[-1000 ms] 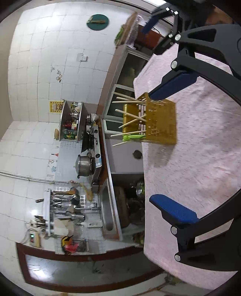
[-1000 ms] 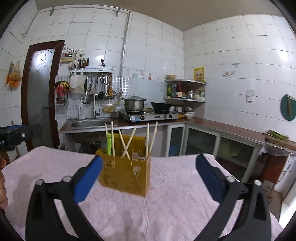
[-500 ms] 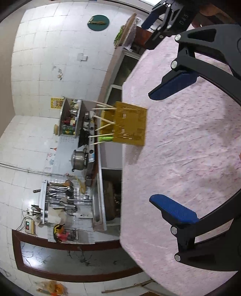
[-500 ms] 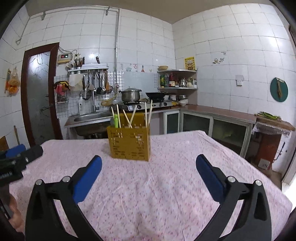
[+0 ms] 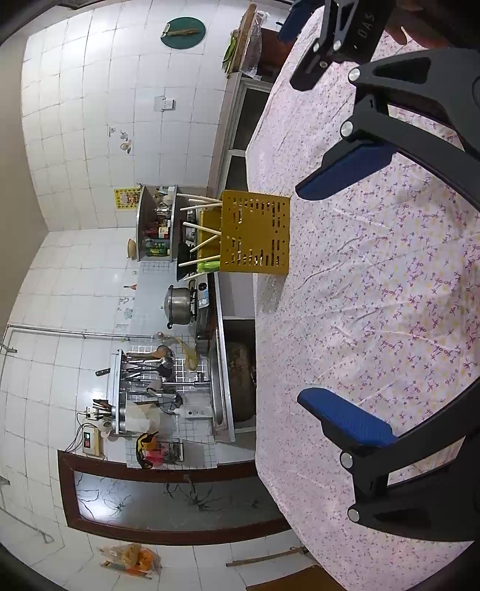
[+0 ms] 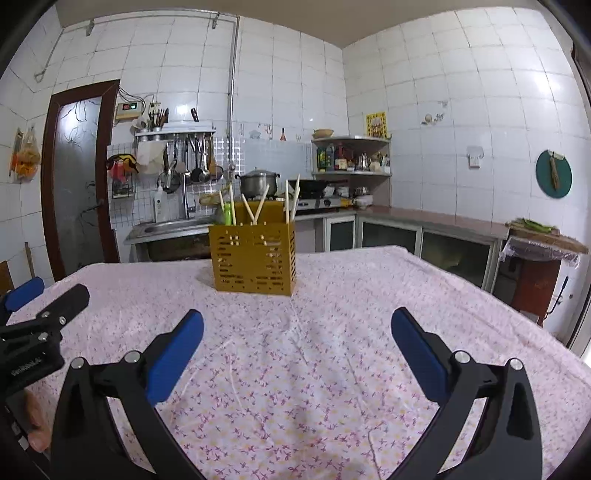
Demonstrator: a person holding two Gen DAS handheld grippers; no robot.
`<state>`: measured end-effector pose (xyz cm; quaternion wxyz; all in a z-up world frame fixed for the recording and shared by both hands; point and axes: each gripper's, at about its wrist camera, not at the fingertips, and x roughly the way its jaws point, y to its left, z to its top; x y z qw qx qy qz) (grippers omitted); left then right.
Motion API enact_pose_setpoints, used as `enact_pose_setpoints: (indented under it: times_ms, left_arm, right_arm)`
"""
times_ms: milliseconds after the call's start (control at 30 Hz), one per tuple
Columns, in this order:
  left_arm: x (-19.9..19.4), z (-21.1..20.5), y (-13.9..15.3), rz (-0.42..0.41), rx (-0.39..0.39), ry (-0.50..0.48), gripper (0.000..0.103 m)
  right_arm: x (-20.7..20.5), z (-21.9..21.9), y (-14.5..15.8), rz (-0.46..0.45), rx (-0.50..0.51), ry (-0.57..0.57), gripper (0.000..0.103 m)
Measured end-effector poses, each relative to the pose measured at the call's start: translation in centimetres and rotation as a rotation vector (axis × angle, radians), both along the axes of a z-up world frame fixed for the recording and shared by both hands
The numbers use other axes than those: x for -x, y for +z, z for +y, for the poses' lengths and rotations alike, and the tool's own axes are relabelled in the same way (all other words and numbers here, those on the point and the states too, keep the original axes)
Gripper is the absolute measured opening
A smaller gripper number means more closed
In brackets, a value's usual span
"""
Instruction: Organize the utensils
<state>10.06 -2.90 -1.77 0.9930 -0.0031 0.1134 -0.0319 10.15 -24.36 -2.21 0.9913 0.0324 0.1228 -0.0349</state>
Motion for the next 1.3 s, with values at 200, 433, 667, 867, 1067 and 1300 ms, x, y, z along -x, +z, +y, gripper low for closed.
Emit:
enact_pose_setpoints:
  times_ms: [200, 433, 667, 867, 1067, 1300]
  left_arm:
    - [-0.2, 0.2, 0.0, 0.006, 0.000, 0.001, 0.098]
    - [-0.1, 0.3, -0.2, 0.012, -0.002, -0.007, 0.098]
    - [-0.1, 0.3, -0.3, 0.017, 0.001, -0.019, 0.098]
    - [0.1, 0.3, -0.2, 0.005, 0.005, -0.017, 0.098]
    - [0.5, 0.8, -0.1, -0.014, 0.029, 0.003, 0.098]
    - [0.2, 0.9, -0.2, 0.001, 0.036, 0.011, 0.098]
  right_arm:
    - [0.4, 0.3, 0.0, -0.019, 0.012, -0.009, 0.099]
    - [1.3, 0.7, 0.2, -0.057, 0.035, -0.017, 0.099]
    - [1.5, 0.6, 0.2, -0.061, 0.026, -0.022, 0.099]
    - [1.5, 0.5, 0.2, -0.067, 0.021, -0.026, 0.099]
    - [1.6, 0.7, 0.2, -0.067, 0.019, -0.028, 0.099]
    - [1.6, 0.9, 0.4, -0.063, 0.021, -0.029, 0.099]
